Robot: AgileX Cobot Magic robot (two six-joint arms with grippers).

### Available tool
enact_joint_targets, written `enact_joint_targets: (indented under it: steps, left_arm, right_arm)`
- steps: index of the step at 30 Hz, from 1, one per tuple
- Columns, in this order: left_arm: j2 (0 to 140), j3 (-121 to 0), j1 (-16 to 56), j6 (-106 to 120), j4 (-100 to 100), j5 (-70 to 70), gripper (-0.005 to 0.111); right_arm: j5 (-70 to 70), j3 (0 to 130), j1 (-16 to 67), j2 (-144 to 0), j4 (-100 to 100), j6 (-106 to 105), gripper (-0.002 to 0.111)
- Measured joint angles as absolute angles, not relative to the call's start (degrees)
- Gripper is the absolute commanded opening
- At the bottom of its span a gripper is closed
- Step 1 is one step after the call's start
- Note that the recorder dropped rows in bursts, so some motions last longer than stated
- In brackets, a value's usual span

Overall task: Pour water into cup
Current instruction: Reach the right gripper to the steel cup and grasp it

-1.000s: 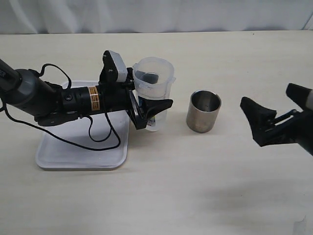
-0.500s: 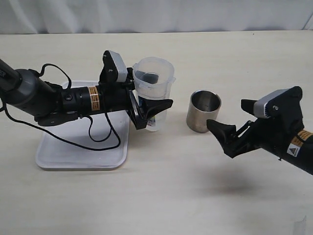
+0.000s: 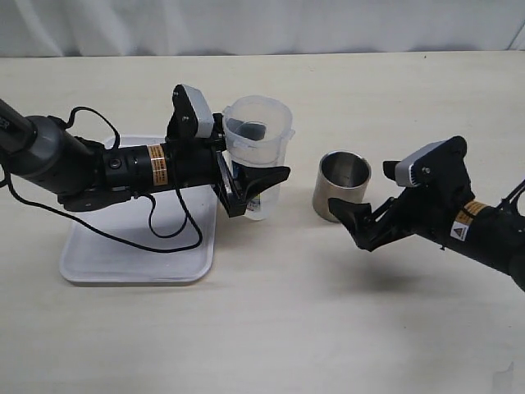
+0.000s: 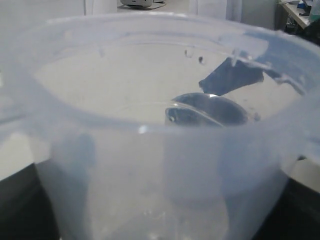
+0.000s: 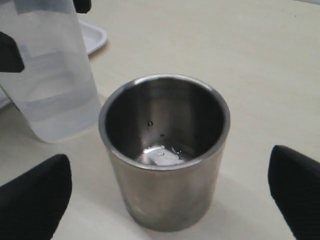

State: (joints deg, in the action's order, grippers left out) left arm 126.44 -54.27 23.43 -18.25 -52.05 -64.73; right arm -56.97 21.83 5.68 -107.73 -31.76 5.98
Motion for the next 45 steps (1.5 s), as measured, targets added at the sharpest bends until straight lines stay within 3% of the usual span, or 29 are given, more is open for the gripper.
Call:
enact_joint_targets:
  steps: [27, 41, 45]
  left_arm:
    - [126.4, -54.3, 23.4, -18.3, -52.0, -64.7, 0.000]
    - [126.4, -54.3, 23.4, -18.3, -52.0, -64.7, 0.000]
    - [126.4, -54.3, 23.4, -18.3, -52.0, -64.7, 0.000]
  right_arm:
    - [-59.5, 35.1, 5.7, -122.6, -39.0, 6.7, 0.110]
    - [-59.8, 37.0, 5.7, -123.0, -37.3, 6.7, 0.110]
    - [-59.9, 37.0, 5.7, -123.0, -37.2, 6.7, 0.103]
